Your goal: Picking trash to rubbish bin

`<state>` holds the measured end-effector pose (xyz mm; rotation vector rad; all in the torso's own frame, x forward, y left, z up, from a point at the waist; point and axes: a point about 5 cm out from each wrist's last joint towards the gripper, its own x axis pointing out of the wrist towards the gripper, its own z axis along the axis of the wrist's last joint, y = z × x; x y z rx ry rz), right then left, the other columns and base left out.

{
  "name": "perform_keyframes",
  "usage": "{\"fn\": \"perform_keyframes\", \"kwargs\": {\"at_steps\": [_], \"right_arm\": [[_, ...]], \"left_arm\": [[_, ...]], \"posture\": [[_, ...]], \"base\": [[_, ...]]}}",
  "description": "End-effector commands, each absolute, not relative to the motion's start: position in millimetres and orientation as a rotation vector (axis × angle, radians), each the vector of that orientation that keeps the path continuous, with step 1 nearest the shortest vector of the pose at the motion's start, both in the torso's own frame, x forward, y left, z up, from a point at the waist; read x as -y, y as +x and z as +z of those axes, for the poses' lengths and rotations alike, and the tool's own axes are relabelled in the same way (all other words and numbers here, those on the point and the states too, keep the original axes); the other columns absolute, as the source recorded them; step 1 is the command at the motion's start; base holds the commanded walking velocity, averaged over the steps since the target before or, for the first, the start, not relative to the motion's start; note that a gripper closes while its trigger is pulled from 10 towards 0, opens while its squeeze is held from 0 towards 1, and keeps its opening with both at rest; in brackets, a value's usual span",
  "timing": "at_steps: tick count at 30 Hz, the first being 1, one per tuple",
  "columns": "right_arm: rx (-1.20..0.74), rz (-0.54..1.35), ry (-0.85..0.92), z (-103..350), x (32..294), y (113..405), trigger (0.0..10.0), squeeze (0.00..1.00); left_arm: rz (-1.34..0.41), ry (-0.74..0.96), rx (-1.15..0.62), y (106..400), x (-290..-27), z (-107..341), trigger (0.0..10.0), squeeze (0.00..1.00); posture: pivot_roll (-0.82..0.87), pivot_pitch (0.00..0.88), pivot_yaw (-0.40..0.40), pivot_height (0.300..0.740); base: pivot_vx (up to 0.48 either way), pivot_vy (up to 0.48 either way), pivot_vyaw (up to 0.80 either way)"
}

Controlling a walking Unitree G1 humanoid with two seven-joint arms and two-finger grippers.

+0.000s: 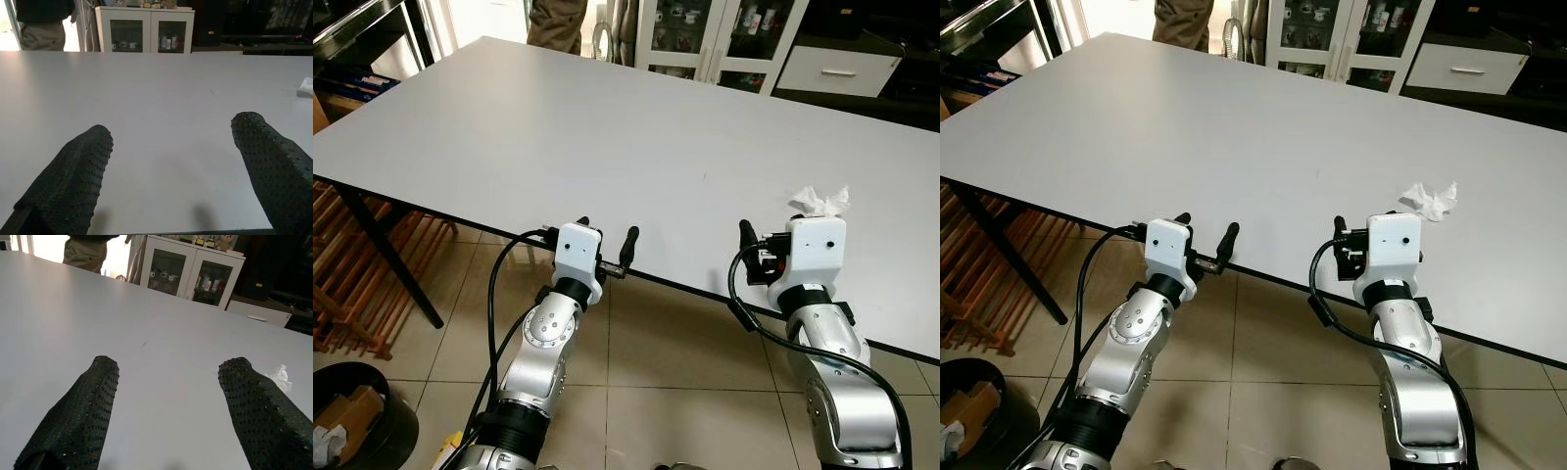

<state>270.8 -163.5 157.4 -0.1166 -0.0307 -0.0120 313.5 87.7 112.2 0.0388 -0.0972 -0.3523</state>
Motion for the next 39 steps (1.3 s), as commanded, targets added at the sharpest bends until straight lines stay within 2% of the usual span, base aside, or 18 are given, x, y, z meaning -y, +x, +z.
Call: {"fn": "perform_keyframes", "kwargs": {"at_steps": [1,7,39], "right_arm": [[0.017,-0.032,-0.113,154.0,168.2,270.4,10.0,0.0],[0.009,-0.033,-0.11,152.5,167.9,270.1,10.0,0.0],[-0.005,-0.053,-0.111,149.5,168.0,268.8,10.0,0.0]], "left_arm": [[-0.366,0.047,0.106,314.9,-84.4,114.1,10.0,0.0],[-0.361,0.048,0.101,314.7,-86.6,112.8,10.0,0.0],[-0.376,0.057,0.091,315.2,-85.8,111.3,10.0,0.0]], "posture": [[-0.11,0.057,-0.048,0.74],[-0.1,0.056,-0.047,0.74],[-0.11,0.063,-0.037,0.74]], "base": [[0.0,0.0,0.0],[0.0,0.0,-0.19],[0.0,0.0,-0.77]]}}
